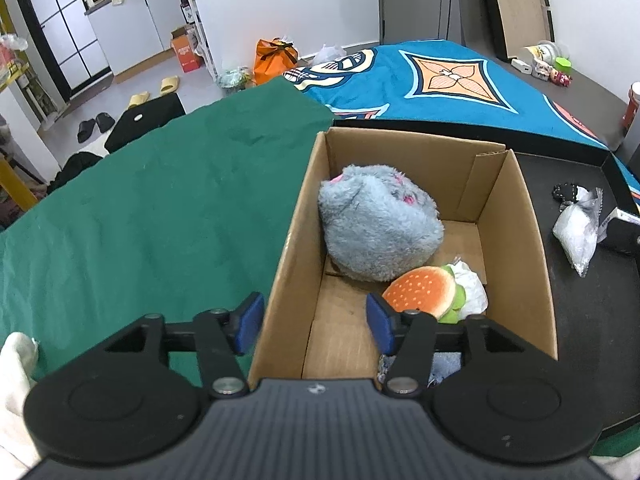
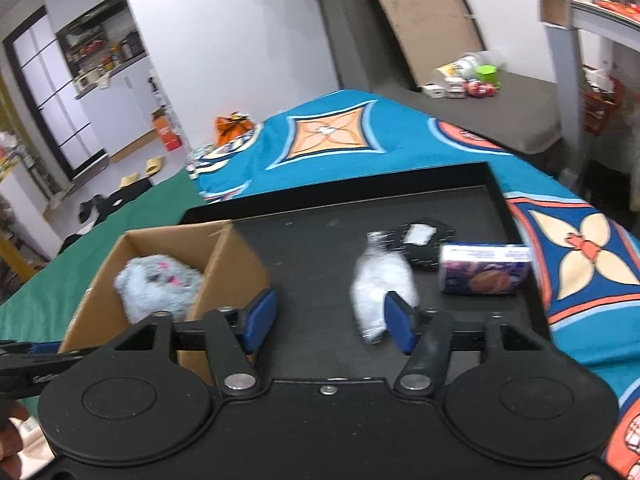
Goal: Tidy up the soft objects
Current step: 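Lower the right gripper onto the purple-and-white carton and close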
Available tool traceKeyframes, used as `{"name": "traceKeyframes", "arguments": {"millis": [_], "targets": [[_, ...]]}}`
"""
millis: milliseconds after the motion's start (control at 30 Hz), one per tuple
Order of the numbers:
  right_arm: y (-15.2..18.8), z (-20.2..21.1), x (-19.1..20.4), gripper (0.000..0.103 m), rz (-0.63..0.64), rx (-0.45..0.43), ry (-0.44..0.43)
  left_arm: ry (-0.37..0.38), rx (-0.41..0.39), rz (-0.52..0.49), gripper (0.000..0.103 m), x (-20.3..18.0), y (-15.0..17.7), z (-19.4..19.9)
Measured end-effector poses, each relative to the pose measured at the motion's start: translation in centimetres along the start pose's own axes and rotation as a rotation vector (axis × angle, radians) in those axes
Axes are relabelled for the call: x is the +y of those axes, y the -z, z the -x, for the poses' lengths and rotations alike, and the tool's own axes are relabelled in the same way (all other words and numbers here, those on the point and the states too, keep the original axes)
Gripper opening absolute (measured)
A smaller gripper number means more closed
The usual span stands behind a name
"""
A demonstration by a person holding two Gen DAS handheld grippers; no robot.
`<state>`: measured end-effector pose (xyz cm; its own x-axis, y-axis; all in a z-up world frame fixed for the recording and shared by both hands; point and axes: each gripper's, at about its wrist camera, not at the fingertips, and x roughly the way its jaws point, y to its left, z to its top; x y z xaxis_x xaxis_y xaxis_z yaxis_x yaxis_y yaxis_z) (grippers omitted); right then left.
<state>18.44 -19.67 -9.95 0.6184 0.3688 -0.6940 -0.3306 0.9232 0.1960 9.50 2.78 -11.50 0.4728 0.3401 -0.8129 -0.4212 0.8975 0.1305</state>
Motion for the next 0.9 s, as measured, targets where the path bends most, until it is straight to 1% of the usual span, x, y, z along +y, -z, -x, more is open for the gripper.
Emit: {"name": "traceKeyframes", "arguments": {"millis": [33, 67, 167, 267, 333, 533, 633, 800, 900], "targets": [[0.0, -0.1, -0.4, 0.073, -0.004, -0.007, 0.01, -0.006, -0.001, -0.006, 0.059, -0.2, -0.1, -0.1], [-0.1, -0.2, -0.7, 0.074, -0.009, -0.011, 0.017, -0.01, 0.0, -0.01, 0.062, -0.3, -0.1, -0.1], [-0.3, -0.7, -1.7, 0.075, -0.021, -0.007, 0.047, -0.023, 0.003, -0.016, 0.067, -0.7, -0.3, -0.3], [-0.5, -1.3, -2.7, 0.077, -0.03, -0.005, 0.071, -0.036, 0.001, -0.023, 0.07, -1.0, -0.6, -0.4], [-0.6, -1.5, -3.2, 0.084, -0.033, -0.015, 0.094, -0.05, 0.002, -0.03, 0.074, -1.2, -0.8, -0.6], [-1.2, -2.6, -5.0, 0.088, -0.049, -0.016, 0.142, -0.086, 0.015, -0.047, 0.08, -1.8, -1.2, -1.4], [-1.4, -3.3, -5.8, 0.09, -0.058, -0.015, 0.165, -0.105, 0.021, -0.057, 0.081, -2.0, -1.3, -1.9], [-1.5, -4.6, -6.9, 0.091, -0.068, 0.006, 0.191, -0.124, 0.03, -0.063, 0.082, -2.1, -1.7, -2.5], [-1.4, -5.0, -7.2, 0.091, -0.06, 0.015, 0.201, -0.137, 0.02, -0.074, 0.082, -1.8, -2.0, -2.6]]}}
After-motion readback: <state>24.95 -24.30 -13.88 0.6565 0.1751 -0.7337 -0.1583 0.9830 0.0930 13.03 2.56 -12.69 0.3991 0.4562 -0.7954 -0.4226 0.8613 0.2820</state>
